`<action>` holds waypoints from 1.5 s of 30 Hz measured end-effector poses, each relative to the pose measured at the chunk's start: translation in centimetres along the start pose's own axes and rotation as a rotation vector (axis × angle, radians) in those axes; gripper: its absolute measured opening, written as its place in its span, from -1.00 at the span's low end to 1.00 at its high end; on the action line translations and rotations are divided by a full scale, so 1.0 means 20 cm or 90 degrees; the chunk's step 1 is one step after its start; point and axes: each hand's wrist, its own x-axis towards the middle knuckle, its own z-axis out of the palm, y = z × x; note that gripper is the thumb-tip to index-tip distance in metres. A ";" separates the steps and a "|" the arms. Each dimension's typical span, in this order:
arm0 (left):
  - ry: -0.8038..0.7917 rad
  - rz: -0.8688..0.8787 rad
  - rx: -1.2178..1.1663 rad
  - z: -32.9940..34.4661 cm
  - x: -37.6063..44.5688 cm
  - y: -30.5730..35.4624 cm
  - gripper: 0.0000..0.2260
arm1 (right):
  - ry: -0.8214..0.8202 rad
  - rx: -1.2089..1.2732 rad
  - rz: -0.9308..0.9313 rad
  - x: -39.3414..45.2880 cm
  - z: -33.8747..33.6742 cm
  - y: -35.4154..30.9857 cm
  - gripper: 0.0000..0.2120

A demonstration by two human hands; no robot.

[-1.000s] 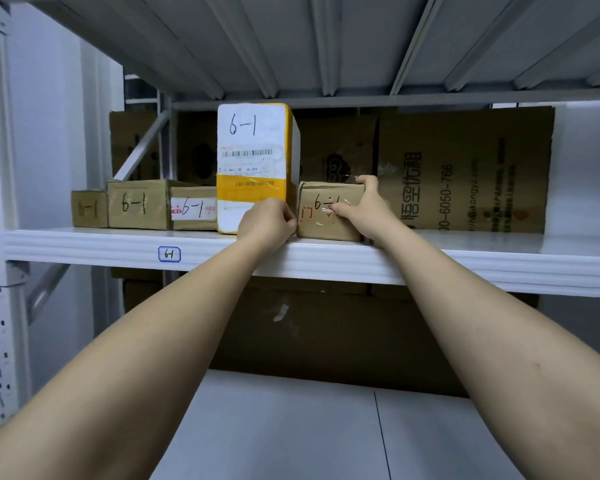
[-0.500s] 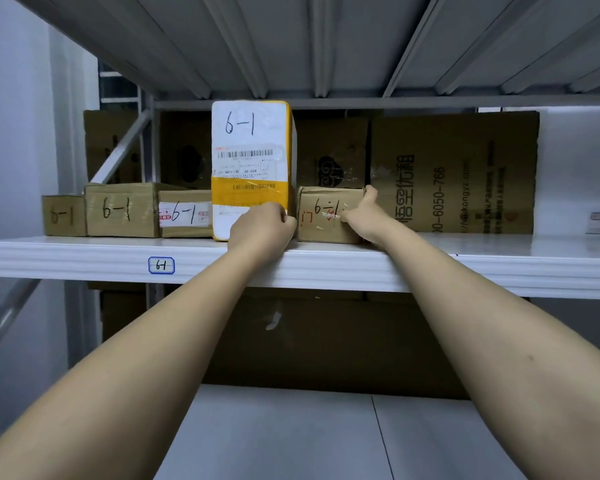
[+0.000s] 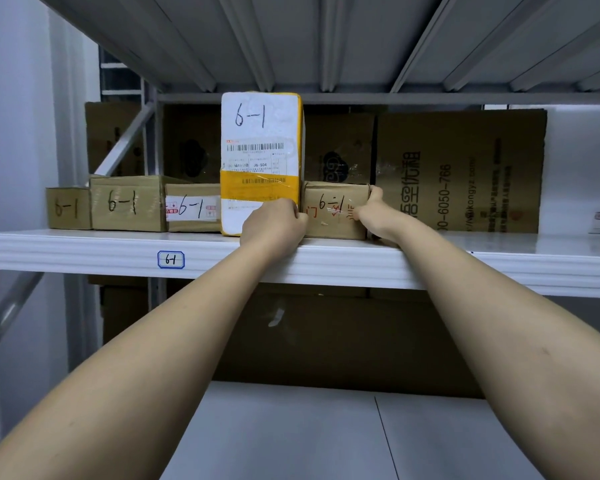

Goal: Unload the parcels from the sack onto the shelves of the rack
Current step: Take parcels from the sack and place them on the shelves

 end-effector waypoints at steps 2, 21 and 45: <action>-0.004 0.001 -0.003 0.00 0.00 0.00 -0.80 | -0.003 -0.029 -0.003 0.00 0.00 0.00 -0.40; 0.014 -0.002 -0.011 -0.03 -0.04 0.02 -0.78 | 0.147 -0.148 0.006 -0.03 -0.01 0.01 -0.39; 0.119 0.274 -0.077 0.26 -0.64 0.83 -0.83 | 0.421 -0.249 -0.275 -0.88 -0.46 0.49 -0.82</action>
